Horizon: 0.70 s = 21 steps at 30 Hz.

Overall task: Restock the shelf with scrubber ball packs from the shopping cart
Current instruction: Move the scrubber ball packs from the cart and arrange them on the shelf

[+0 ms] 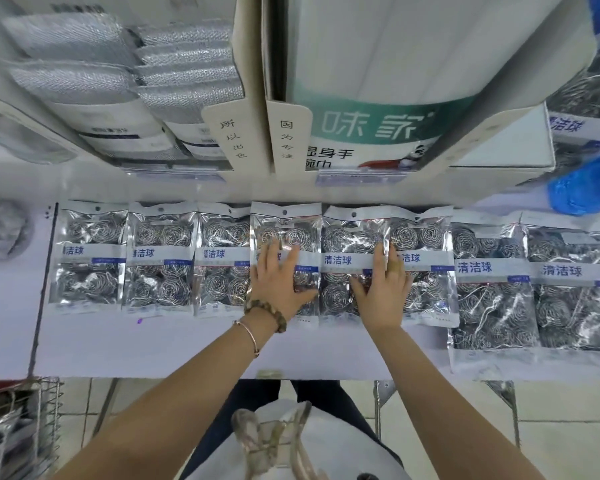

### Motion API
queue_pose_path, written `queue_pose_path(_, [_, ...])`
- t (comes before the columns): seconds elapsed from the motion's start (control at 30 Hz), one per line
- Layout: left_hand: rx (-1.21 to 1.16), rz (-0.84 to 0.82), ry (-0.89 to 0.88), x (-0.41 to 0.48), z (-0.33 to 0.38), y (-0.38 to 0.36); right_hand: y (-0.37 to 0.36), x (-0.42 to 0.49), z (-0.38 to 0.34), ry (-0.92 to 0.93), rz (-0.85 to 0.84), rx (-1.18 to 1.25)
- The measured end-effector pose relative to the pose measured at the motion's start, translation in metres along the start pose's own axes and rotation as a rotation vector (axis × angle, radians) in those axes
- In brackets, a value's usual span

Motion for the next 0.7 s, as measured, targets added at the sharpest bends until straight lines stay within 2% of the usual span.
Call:
queue_pose_path(0.07, [0.134,-0.09,-0.041,-0.002,0.002,-0.015,-0.011,-0.001,0.008,-0.019,-0.133,-0.065])
queue_pose_path(0.13, [0.188,-0.104,-0.054,-0.002,0.003,-0.019,-0.02,-0.002,0.01,0.006,-0.232,-0.139])
queue_pose_path(0.23, [0.242,-0.107,-0.06,0.0,0.006,-0.02,-0.026,0.001,0.007,0.01,-0.3,-0.17])
queue_pose_path(0.53, [0.286,-0.125,-0.045,0.002,0.01,-0.019,-0.023,0.002,-0.001,0.002,-0.348,-0.216])
queue_pose_path(0.7, [0.176,-0.113,-0.043,0.002,0.007,-0.011,-0.01,0.003,-0.002,-0.005,-0.314,-0.144])
Point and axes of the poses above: each hand's wrist, its own x-axis towards the middle knuckle, its own y-axis out of the back of the hand, z = x × y, the point moved 8 cm from there along x, towards the middle knuckle, and after that the axes turned 3 degrees about -x, right-handed, at the moved point
